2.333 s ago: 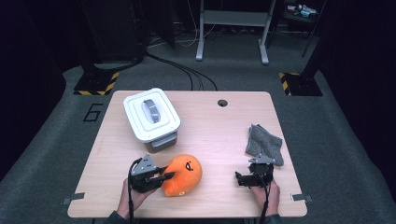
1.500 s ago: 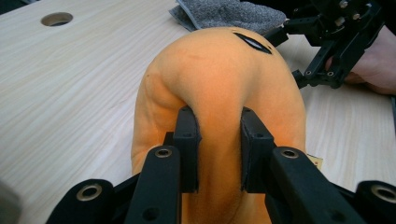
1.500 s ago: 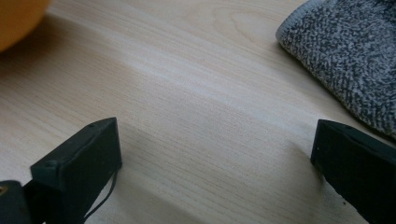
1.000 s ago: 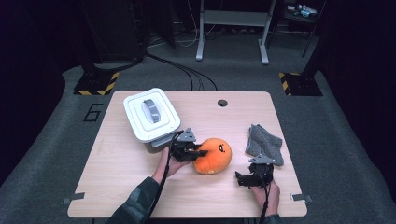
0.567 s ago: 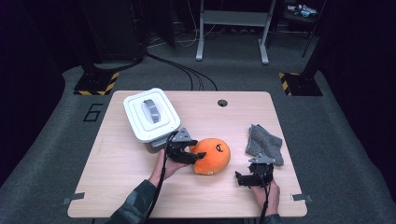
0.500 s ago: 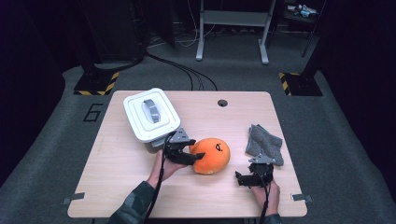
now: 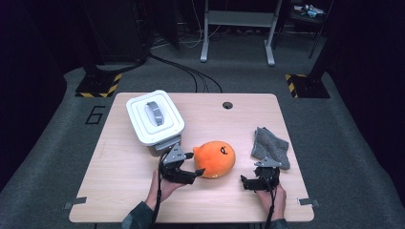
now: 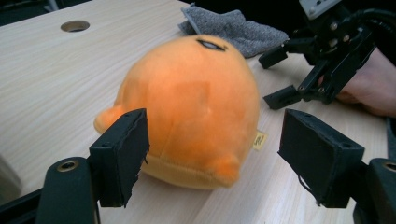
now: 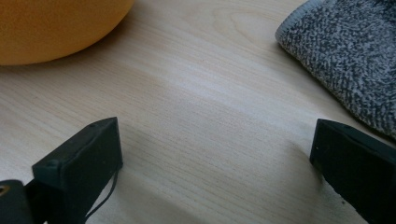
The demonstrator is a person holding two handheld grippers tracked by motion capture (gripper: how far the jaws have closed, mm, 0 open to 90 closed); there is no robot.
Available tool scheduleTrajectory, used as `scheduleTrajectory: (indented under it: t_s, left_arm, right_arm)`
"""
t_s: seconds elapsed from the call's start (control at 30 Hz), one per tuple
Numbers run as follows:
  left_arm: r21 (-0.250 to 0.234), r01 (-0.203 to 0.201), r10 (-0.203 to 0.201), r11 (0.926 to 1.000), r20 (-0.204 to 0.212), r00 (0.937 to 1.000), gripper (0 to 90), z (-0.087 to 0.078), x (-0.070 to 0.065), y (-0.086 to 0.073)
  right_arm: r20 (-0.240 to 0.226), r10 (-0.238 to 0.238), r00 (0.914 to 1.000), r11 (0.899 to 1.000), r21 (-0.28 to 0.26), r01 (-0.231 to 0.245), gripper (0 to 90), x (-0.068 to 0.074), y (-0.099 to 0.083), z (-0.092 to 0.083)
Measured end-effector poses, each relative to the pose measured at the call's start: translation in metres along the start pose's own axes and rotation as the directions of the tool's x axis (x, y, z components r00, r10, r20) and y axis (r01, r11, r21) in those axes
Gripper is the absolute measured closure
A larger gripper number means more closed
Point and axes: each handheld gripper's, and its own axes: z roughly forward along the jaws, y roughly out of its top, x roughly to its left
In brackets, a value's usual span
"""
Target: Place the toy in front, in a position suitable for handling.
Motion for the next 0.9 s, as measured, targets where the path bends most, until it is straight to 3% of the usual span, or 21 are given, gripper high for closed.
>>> scheduleTrajectory:
  t_s: [0.13,0.4,0.7,0.9]
  left_arm:
    - [0.012,0.021,-0.021,0.9997,-0.014,0.9997,23.2,0.005,-0.004,-0.014]
    - [0.033,0.032,-0.03,0.9989,-0.051,0.9982,23.5,0.017,-0.008,-0.023]
    - [0.076,0.018,-0.011,0.997,-0.089,0.996,43.6,0.027,-0.009,-0.024]
    - [0.077,0.012,-0.006,0.9969,-0.08,0.9968,55.7,0.029,-0.004,-0.025]
  right_arm:
    - [0.001,-0.002,1.0,1.0,-0.001,0.002,1.5,0.0,0.0,0.0]
    - [0.0,-0.001,1.0,1.0,0.0,0.001,1.5,-0.001,0.0,0.0]
    - [0.004,0.011,0.9999,1.0,-0.001,-0.011,1.7,0.0,0.0,0.0]
    - [0.015,0.021,0.9997,1.0,-0.007,-0.021,2.2,0.0,0.0,0.0]
